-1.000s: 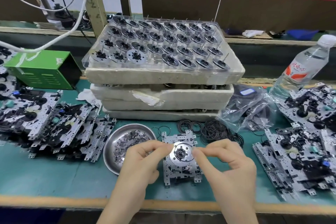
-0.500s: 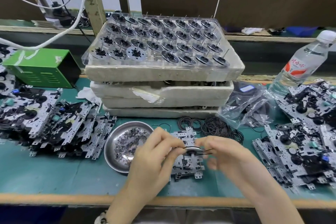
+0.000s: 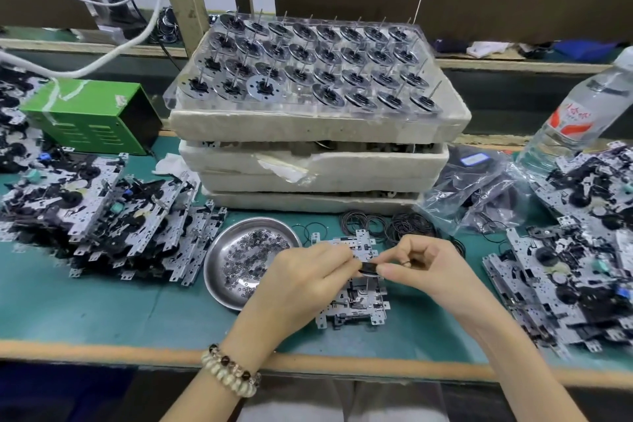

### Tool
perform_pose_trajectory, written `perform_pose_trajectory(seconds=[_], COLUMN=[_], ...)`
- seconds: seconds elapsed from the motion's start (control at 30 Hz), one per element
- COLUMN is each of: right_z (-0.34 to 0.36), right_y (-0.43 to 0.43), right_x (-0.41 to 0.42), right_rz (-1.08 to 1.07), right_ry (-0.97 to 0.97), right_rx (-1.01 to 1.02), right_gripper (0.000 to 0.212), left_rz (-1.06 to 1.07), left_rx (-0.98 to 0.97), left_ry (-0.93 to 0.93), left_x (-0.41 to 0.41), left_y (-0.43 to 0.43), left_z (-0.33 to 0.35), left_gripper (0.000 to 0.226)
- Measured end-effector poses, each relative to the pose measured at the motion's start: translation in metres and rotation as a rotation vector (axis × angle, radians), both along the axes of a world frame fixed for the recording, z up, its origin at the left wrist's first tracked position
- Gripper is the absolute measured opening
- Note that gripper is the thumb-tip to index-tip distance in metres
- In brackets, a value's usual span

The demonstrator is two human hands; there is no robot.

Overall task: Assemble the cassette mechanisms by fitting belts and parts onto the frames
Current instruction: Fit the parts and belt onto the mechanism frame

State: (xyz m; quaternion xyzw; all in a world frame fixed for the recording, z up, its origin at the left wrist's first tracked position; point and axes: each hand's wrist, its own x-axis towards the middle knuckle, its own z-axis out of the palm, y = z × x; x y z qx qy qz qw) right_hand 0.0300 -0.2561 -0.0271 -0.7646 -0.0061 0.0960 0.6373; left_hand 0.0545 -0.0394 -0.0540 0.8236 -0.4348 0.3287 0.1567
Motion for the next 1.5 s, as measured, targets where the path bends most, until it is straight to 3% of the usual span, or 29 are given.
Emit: perform_pose_trajectory(seconds=[0.7, 0.87, 0.97, 1.1, 1.23, 1.4, 1.5], right_z=[-0.013, -0.008, -0.007, -0.005, -0.013, -0.023, -0.027], right_y=[0.001, -0.001, 0.010, 0.016, 0.014, 0.014, 0.007], right_x=[-0.002, -0.021, -0.030, -0.033, -0.035, -0.039, -0.035], right_rz=[-0.023, 0.028, 0.058, 0.002, -0.103, -0.182, -0.336], right_ry=[-0.097, -0.559, -0.717, -0.688, -0.606, -0.671, -0.619], right_rx=[-0.031, -0.380, -0.515, -0.551, -0.596, -0.660, -0.716], right_gripper=[0.036, 0.037, 0.041, 0.041, 0.039, 0.040, 0.039], left_rz=[0.000, 0.014, 0.077, 0.158, 0.190, 0.207, 0.150], left_rx=[-0.020, -0.151, -0.097, 0.050, 0.028, 0.006, -0.067], left_ry=[-0.019, 0.308, 0.474, 0.553, 0.512, 0.458, 0.645], left_x=[0.001, 0.007, 0.013, 0.020, 0.019, 0.013, 0.006], left_y=[0.003, 0.011, 0.010, -0.001, -0.006, -0.005, -0.001], left_z=[0.000, 0.010, 0.015, 0.016, 0.015, 0.020, 0.024], left_gripper=[0.012, 0.040, 0.046, 0.056, 0.054, 0.052, 0.043])
